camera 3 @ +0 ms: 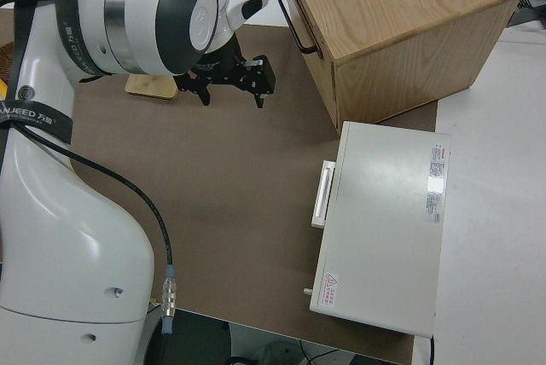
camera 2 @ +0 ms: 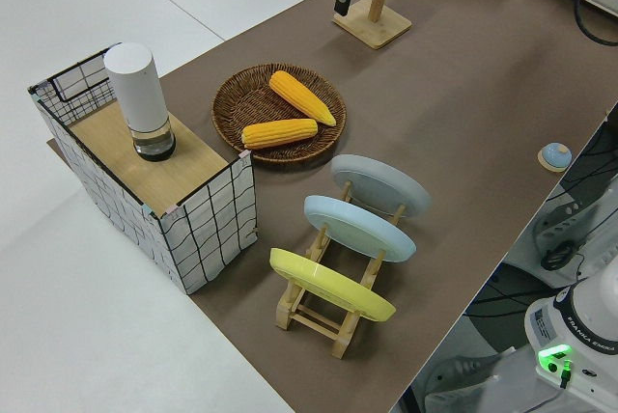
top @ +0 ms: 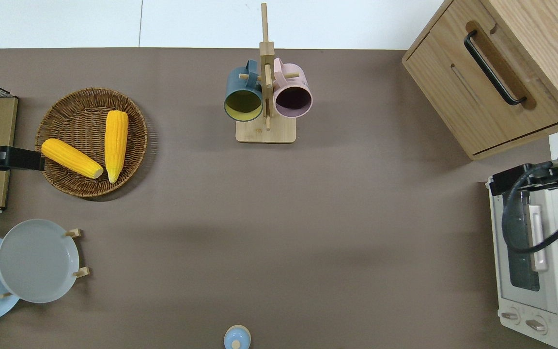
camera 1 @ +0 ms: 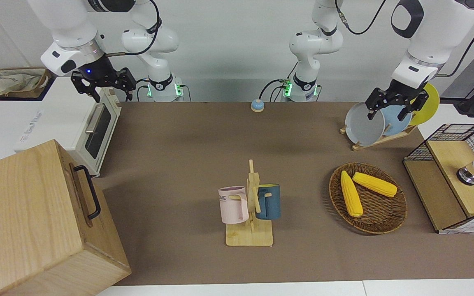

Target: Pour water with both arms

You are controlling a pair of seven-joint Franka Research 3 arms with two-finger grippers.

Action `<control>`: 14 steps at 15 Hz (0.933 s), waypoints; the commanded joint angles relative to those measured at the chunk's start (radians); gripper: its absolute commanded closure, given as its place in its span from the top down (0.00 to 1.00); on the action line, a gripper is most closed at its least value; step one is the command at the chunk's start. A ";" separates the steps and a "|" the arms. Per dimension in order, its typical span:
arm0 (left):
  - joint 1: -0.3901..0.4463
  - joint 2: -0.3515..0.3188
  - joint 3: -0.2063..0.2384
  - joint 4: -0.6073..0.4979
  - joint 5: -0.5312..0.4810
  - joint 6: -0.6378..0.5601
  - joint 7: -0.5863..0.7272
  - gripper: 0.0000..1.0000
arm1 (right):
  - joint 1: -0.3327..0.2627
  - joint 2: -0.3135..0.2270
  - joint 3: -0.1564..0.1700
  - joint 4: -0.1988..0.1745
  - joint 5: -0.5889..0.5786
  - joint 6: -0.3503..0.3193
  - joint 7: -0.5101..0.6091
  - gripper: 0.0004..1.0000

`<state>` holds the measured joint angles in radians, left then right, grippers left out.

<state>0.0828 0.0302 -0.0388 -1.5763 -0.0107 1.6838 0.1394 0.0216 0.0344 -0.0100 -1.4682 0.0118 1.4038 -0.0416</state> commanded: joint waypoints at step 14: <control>0.178 0.088 0.037 0.064 0.005 0.022 0.262 1.00 | 0.145 0.048 0.002 -0.043 0.051 0.078 0.083 0.99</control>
<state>0.1871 0.0748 0.0051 -1.5674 -0.0101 1.7004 0.2915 0.1188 0.0623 -0.0040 -1.4844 0.0244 1.4348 -0.0105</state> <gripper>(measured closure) 0.000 0.004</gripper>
